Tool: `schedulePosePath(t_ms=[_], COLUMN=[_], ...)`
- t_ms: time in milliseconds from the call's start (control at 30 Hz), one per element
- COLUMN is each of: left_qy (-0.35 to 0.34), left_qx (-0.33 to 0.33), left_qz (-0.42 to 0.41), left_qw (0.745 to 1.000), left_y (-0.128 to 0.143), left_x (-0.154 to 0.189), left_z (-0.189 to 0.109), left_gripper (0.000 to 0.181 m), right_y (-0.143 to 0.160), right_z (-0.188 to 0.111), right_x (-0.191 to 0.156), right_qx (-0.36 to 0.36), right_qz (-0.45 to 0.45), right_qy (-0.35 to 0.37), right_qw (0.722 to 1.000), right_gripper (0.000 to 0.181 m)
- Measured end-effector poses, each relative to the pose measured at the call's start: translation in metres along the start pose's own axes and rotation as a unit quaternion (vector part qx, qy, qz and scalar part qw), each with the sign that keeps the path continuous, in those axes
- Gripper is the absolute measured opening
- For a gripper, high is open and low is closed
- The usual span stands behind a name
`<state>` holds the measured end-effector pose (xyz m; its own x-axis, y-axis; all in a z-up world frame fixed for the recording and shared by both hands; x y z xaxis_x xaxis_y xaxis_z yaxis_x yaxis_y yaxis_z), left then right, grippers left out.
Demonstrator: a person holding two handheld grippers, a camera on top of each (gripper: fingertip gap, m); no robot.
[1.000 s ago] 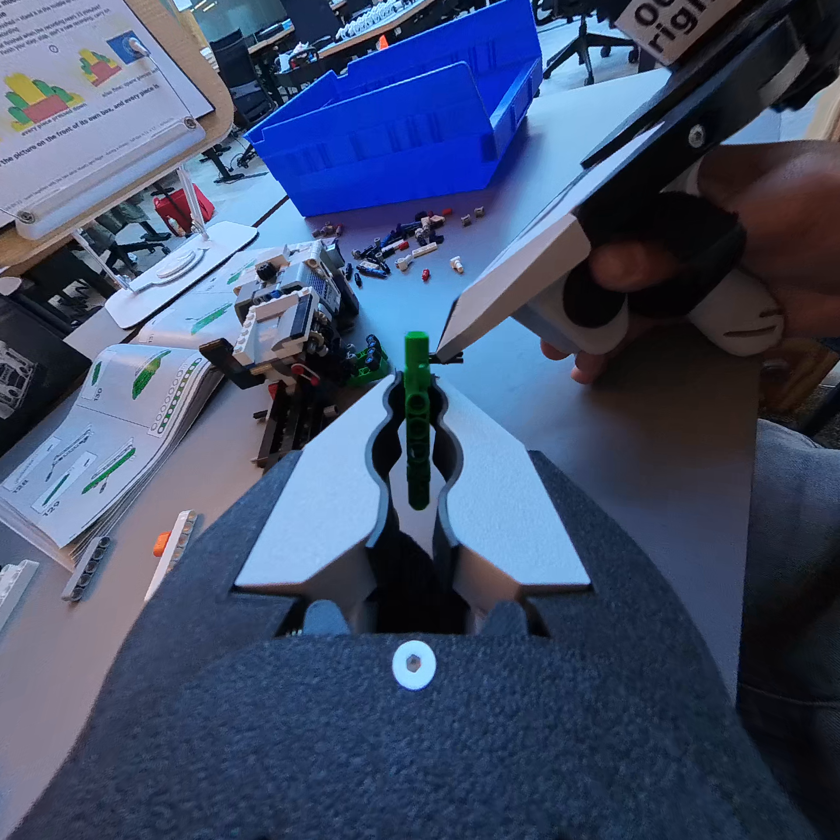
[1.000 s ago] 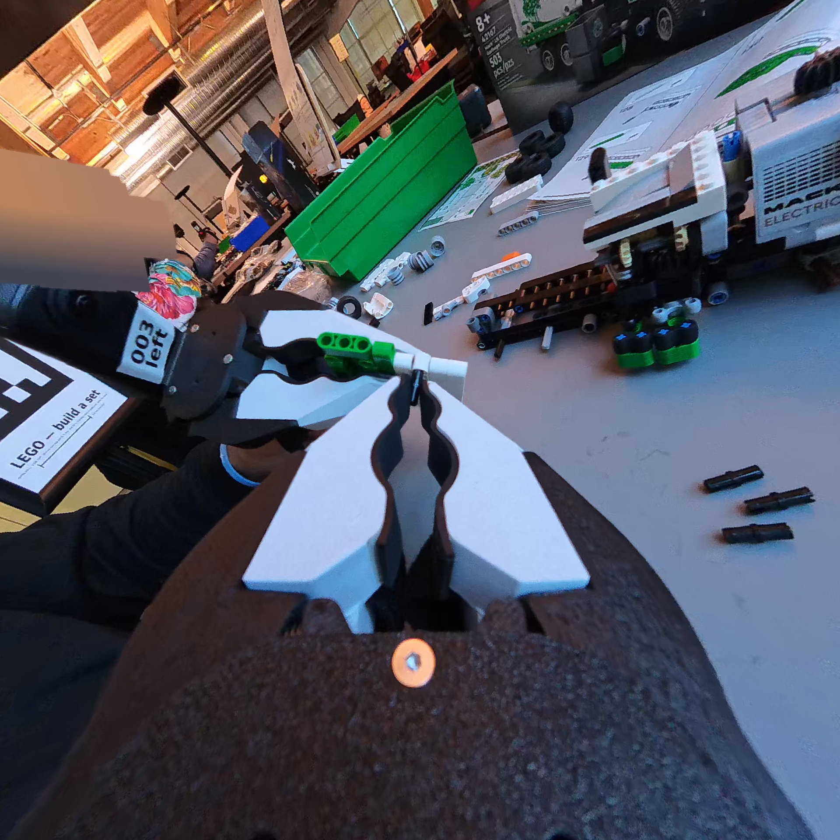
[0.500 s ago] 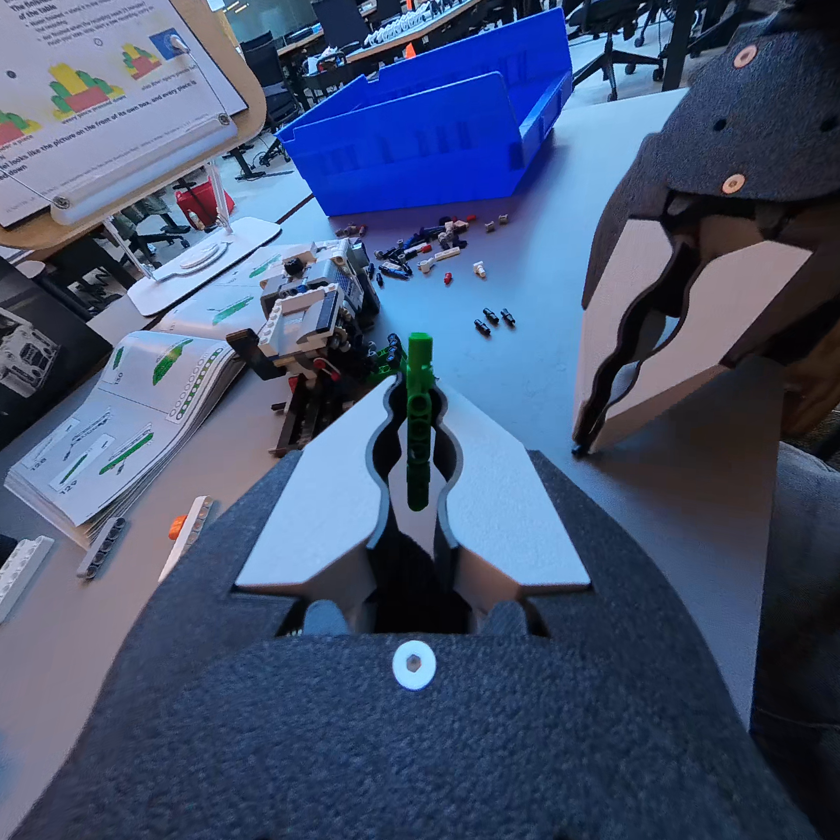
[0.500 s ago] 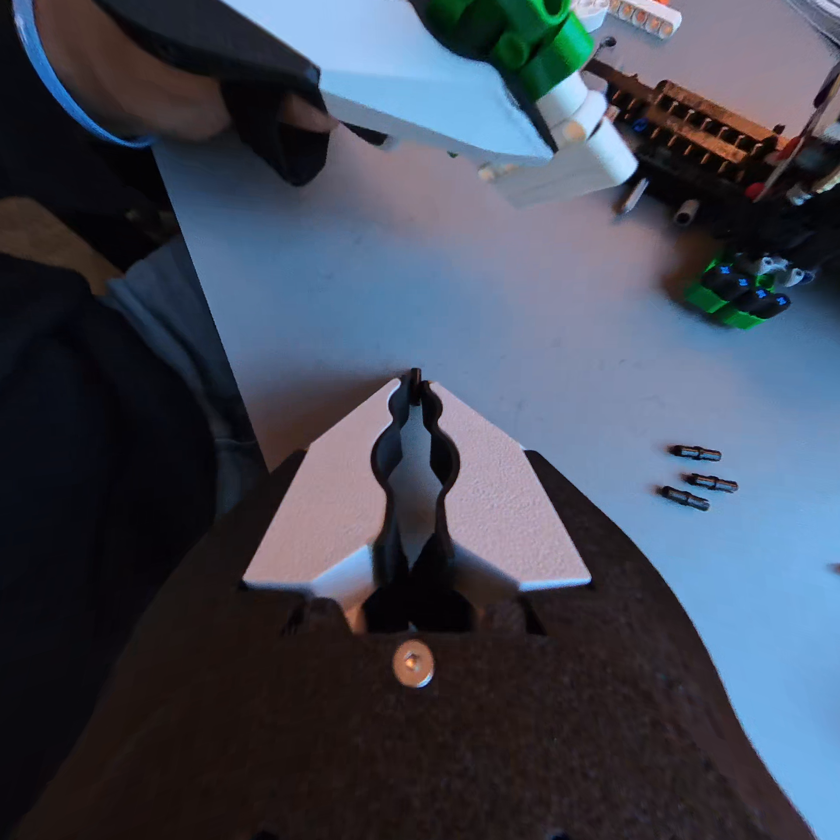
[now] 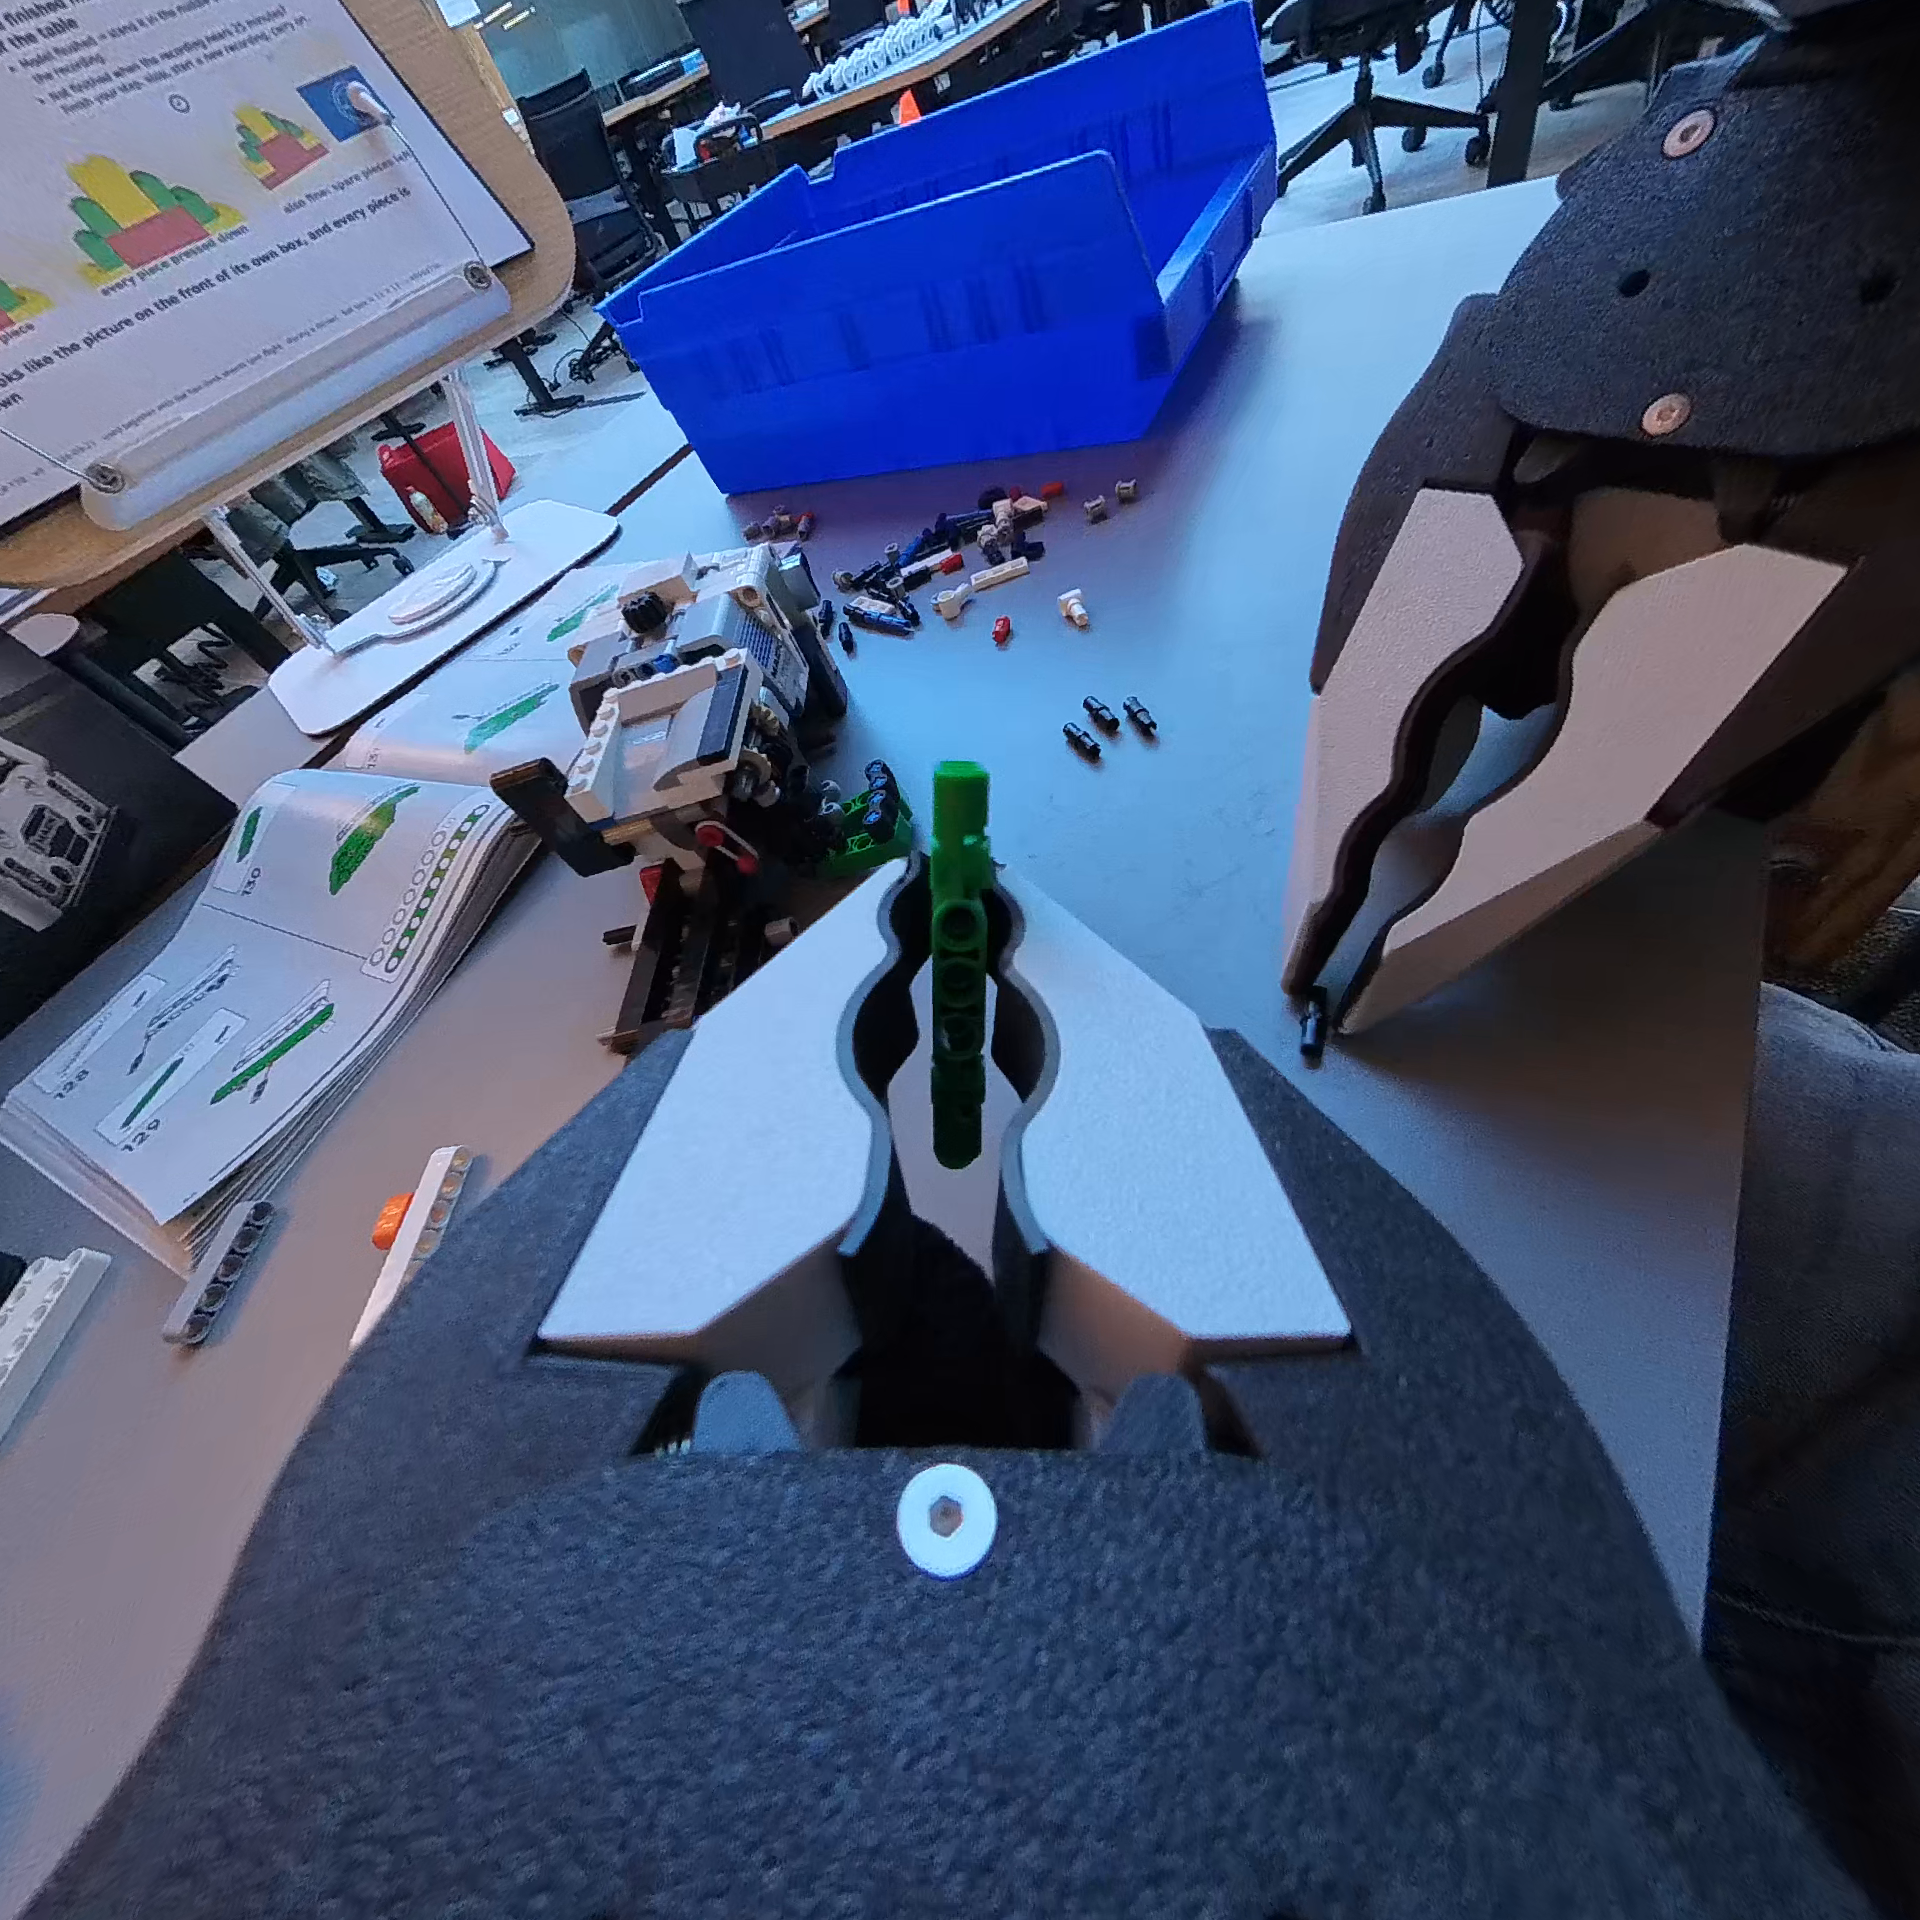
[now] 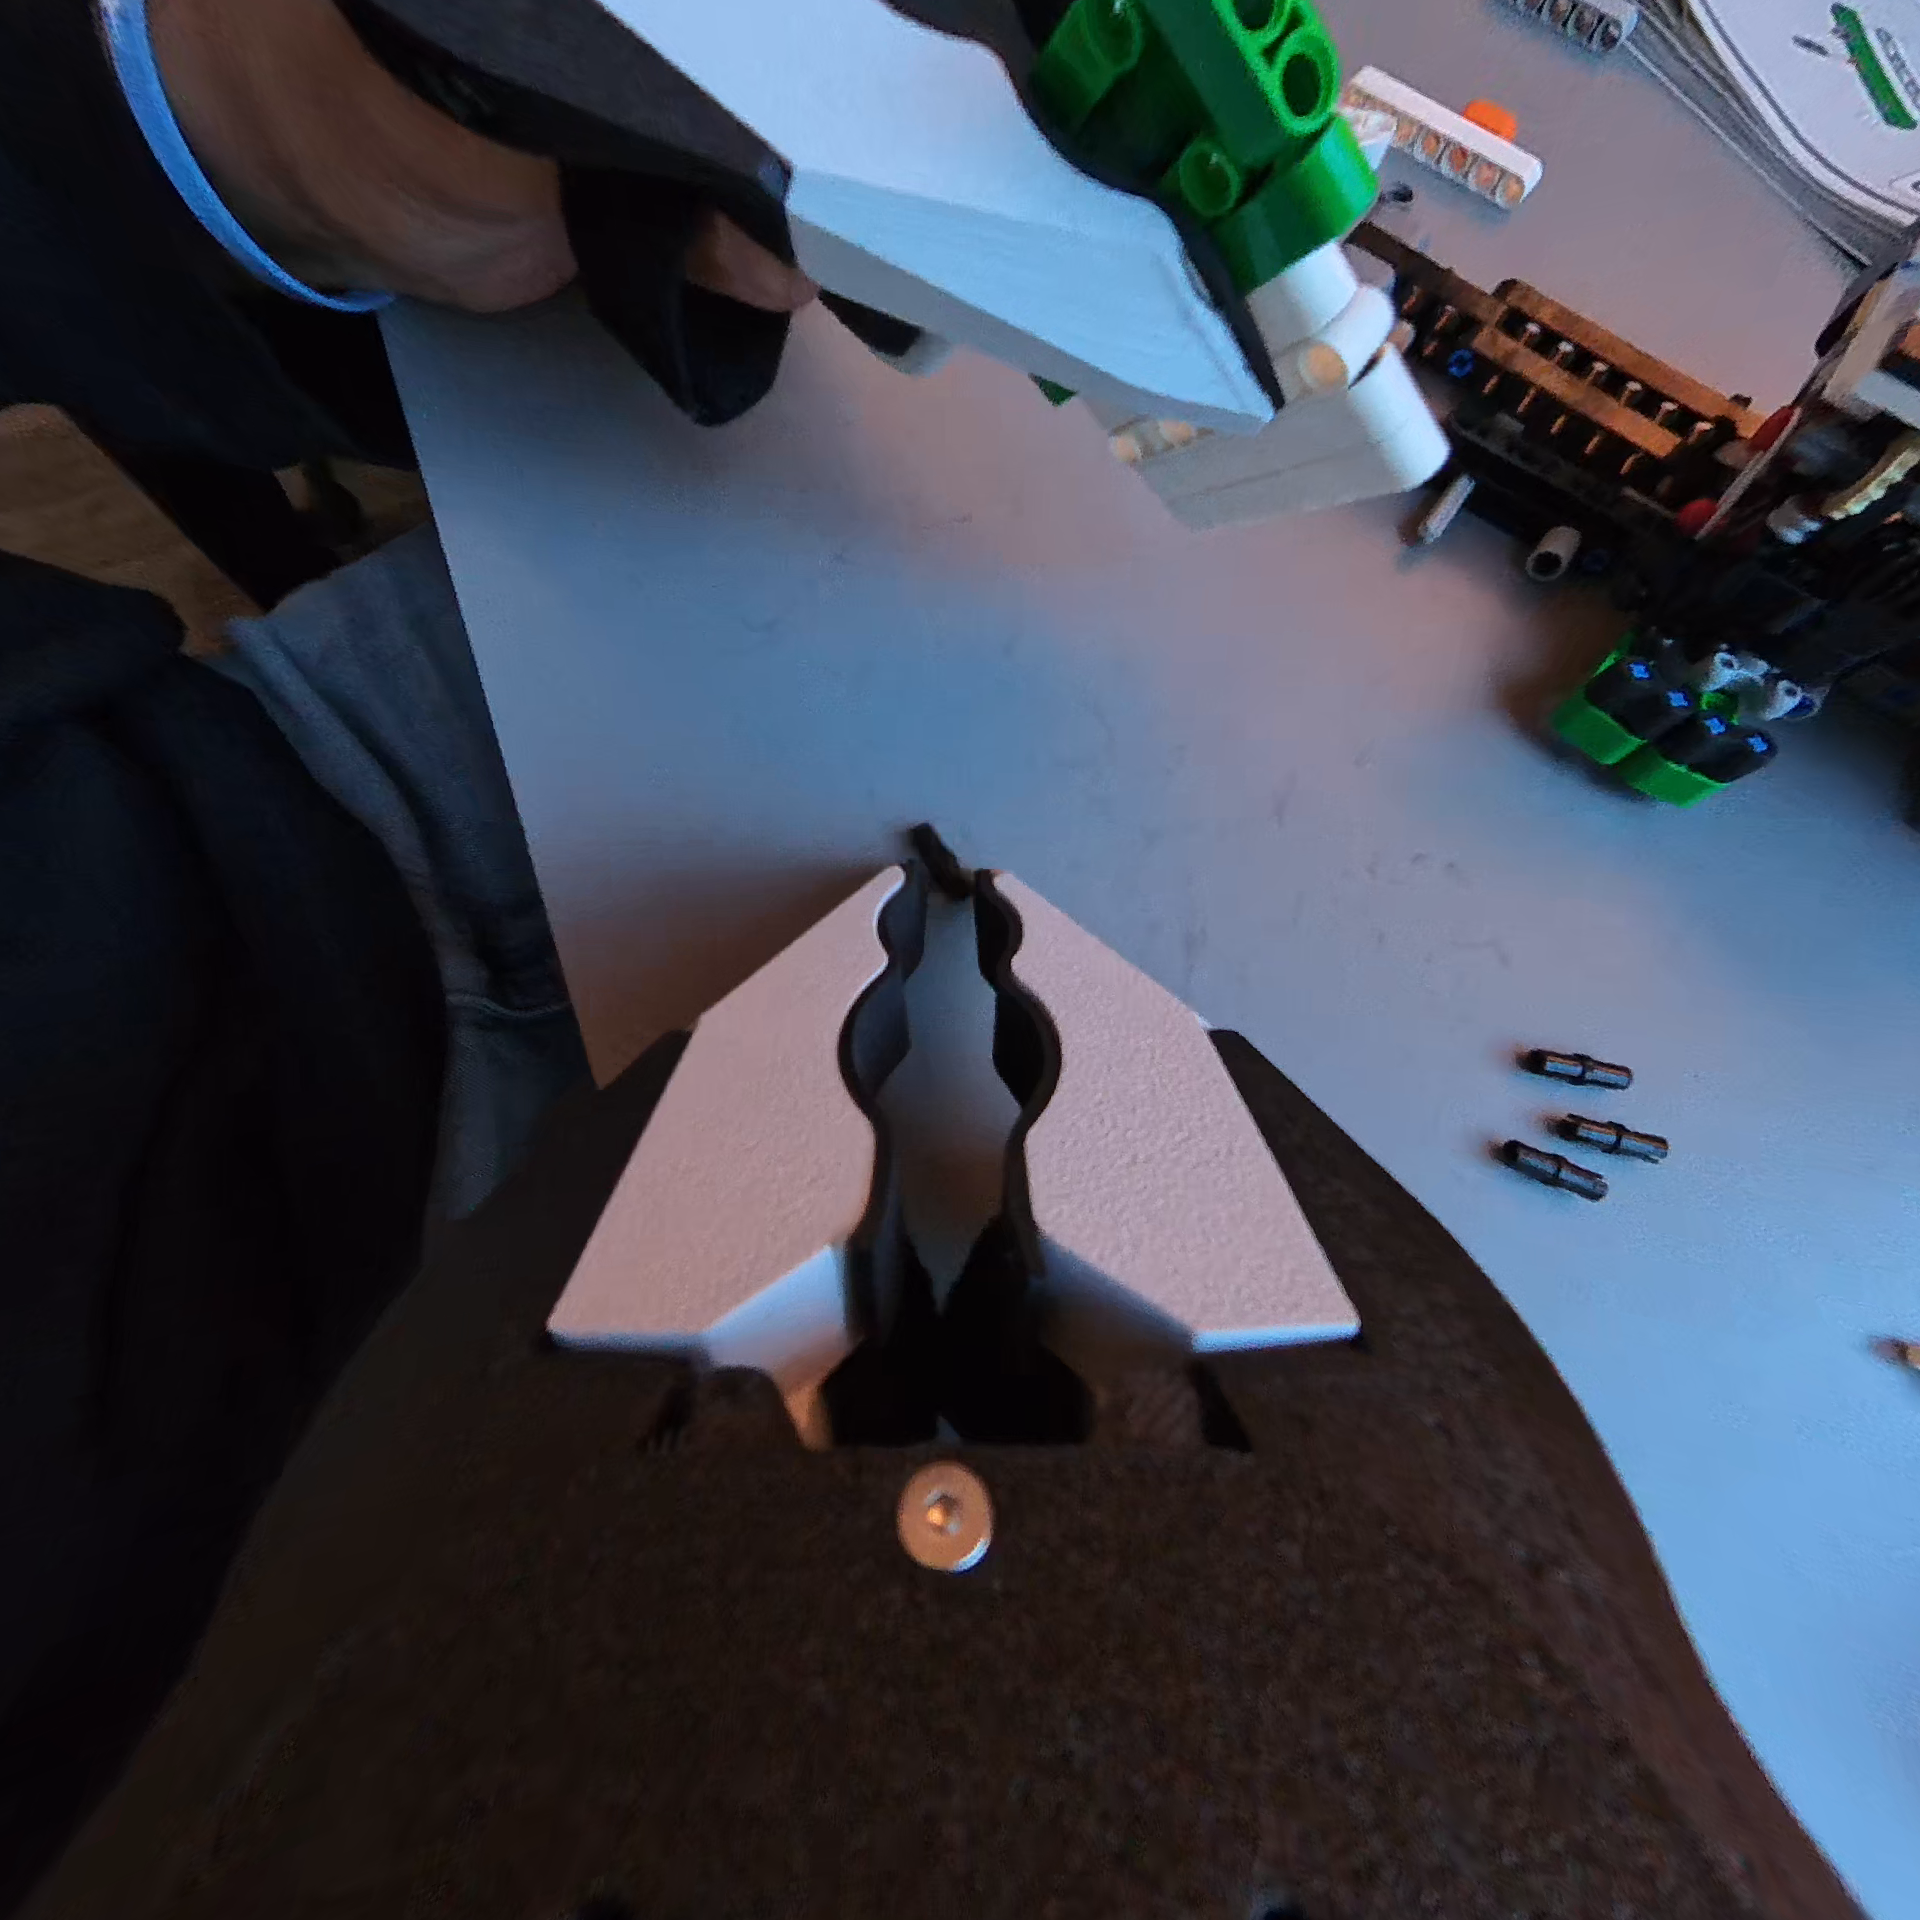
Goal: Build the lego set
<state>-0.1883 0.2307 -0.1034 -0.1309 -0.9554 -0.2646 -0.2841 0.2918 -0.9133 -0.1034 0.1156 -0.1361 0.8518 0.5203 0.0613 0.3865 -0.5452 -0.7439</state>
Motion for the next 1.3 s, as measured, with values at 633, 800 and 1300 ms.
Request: schedulePosePath(t_ms=[633, 800, 1300], left_qy=[0.006, 0.008, 0.019], left_qx=[0.002, 0.012, 0.007], left_qz=[0.012, 0.010, -0.012], left_qw=[1.000, 1.000, 1.000], left_y=[0.000, -0.001, -0.002], left_x=[0.003, 0.003, 0.001], left_z=[0.000, -0.002, 0.001], left_gripper=[0.006, 0.006, 0.006], right_y=[-0.005, -0.028, -0.030], right_z=[0.004, -0.011, -0.011], right_x=[0.003, 0.025, 0.036], right_qx=[0.005, 0.167, 0.260], right_qz=[-0.024, 0.169, 0.266], right_qy=[0.020, -0.027, -0.056], right_qw=[0.999, 0.971, 0.927], right_gripper=[0.004, 0.003, 0.000])
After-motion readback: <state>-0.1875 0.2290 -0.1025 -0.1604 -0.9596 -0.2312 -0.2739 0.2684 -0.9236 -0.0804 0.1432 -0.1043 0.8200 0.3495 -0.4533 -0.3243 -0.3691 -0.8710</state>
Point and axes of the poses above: each gripper's, where its closed fingertips meet, z out along the fingers, y out of its underside, x = y × z across the jaws, the point moved 8 cm from there along -z, back along the fingers, and after that the axes turned 2 degrees about -z, right-handed, at the moved point
